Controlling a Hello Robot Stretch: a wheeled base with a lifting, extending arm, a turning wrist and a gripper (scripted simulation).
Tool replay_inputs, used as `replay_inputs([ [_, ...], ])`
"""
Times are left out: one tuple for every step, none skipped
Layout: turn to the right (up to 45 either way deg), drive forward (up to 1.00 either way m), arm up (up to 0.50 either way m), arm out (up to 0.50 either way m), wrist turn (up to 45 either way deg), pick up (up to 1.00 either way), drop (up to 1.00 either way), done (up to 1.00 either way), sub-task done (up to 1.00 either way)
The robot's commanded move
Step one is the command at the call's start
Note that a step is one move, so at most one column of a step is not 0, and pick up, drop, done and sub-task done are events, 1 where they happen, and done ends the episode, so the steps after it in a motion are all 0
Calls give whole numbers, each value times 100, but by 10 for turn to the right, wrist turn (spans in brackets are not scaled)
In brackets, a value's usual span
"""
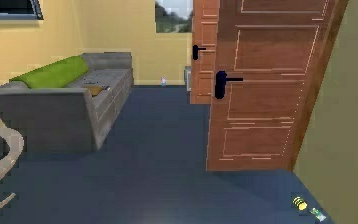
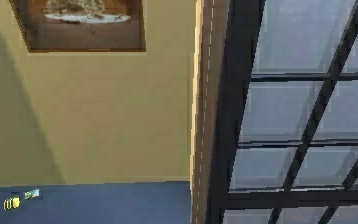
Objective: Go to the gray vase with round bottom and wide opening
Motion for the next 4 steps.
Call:
replay_inputs([
  [0, 15, 0, 0, 0, 0, 0, 0, 0],
  [450, 0, 0, 0, 0, 0, 0, 0, 0],
  [450, 0, 0, 0, 0, 0, 0, 0, 0],
  [450, 0, 0, 0, 0, 0, 0, 0, 0],
])
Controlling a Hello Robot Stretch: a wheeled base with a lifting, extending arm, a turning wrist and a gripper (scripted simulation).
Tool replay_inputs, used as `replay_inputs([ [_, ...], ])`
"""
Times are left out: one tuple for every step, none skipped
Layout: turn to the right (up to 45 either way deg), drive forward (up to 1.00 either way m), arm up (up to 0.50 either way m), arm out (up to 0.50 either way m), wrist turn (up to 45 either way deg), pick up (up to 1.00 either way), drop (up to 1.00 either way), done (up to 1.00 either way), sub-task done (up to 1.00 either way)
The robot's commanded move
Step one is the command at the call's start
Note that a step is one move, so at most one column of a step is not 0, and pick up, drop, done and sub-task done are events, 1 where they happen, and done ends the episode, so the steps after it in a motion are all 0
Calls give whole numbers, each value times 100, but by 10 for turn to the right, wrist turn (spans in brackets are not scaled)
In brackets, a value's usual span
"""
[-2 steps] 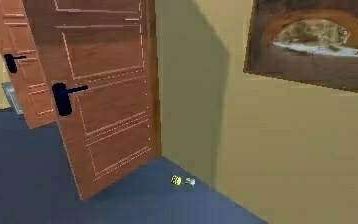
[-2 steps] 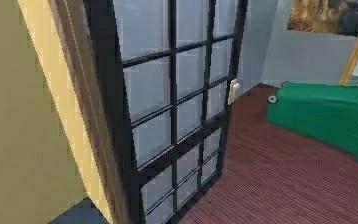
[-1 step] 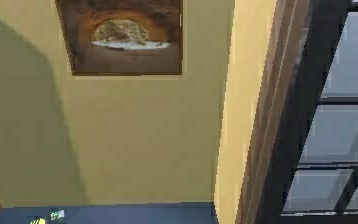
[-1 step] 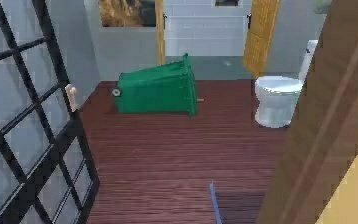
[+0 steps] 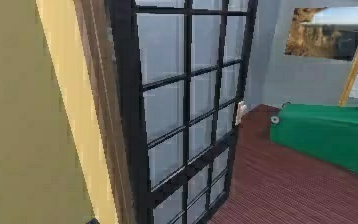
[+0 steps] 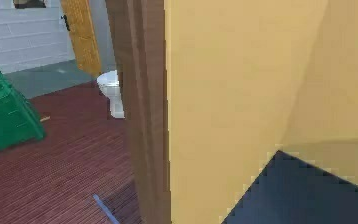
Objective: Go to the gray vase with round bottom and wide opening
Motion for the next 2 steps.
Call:
replay_inputs([
  [420, 0, 0, 0, 0, 0, 0, 0, 0],
  [0, 40, 0, 0, 0, 0, 0, 0, 0],
])
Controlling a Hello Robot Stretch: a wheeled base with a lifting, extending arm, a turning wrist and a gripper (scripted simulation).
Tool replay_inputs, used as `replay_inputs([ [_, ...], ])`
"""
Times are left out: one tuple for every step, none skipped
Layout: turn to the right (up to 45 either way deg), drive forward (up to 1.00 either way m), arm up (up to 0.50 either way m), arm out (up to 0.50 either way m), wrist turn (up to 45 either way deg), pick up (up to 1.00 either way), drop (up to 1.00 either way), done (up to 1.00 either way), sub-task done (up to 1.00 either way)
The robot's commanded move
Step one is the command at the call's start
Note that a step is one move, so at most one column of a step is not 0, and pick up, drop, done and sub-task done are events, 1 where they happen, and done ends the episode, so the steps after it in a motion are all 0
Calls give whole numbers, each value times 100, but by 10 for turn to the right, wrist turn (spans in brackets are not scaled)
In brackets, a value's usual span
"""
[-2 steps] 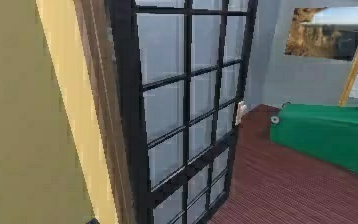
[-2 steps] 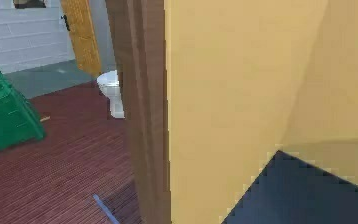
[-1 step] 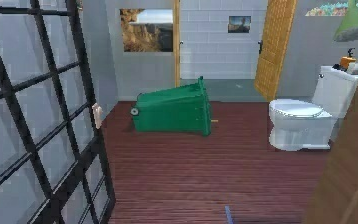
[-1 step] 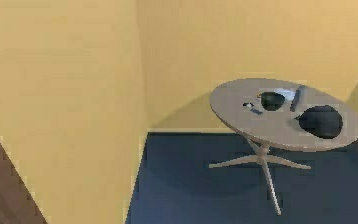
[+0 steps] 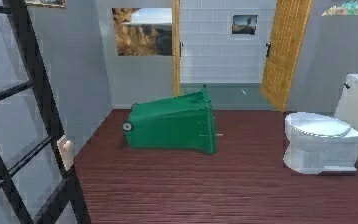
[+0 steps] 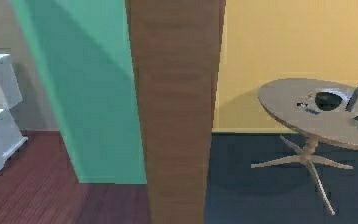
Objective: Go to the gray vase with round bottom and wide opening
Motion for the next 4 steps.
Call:
replay_inputs([
  [30, 0, 0, 0, 0, 0, 0, 0, 0],
  [0, 100, 0, 0, 0, 0, 0, 0, 0],
  [0, 100, 0, 0, 0, 0, 0, 0, 0],
  [60, 0, 0, 0, 0, 0, 0, 0, 0],
])
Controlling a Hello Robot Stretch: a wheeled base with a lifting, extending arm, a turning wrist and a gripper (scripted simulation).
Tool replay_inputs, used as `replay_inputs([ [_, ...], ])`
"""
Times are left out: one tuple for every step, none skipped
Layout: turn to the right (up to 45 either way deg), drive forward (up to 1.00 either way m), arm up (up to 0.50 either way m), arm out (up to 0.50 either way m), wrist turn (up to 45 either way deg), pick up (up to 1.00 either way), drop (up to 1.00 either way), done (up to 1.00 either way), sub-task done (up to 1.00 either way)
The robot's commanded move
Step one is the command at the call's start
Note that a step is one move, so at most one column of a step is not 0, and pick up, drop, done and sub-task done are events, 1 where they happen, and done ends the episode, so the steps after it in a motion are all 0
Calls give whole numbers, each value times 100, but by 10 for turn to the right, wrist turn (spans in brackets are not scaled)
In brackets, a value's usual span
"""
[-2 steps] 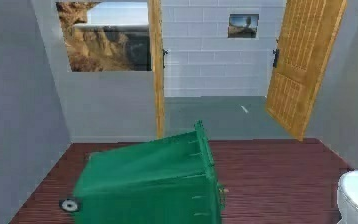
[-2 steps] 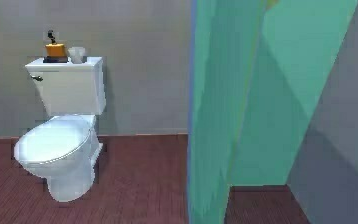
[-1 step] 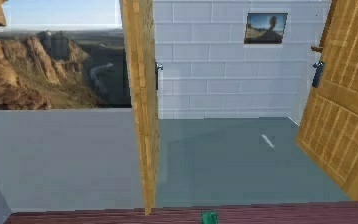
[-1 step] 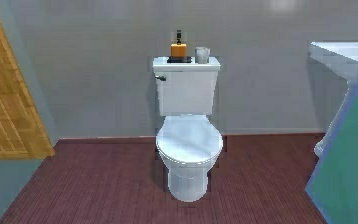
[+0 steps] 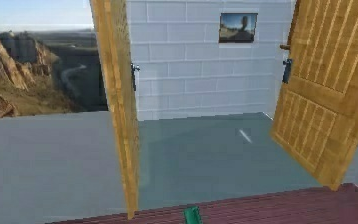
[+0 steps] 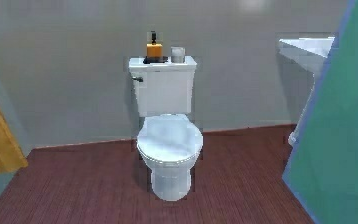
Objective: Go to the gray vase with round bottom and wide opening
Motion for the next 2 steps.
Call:
replay_inputs([
  [0, 20, 0, 0, 0, 0, 0, 0, 0],
  [0, 100, 0, 0, 0, 0, 0, 0, 0],
])
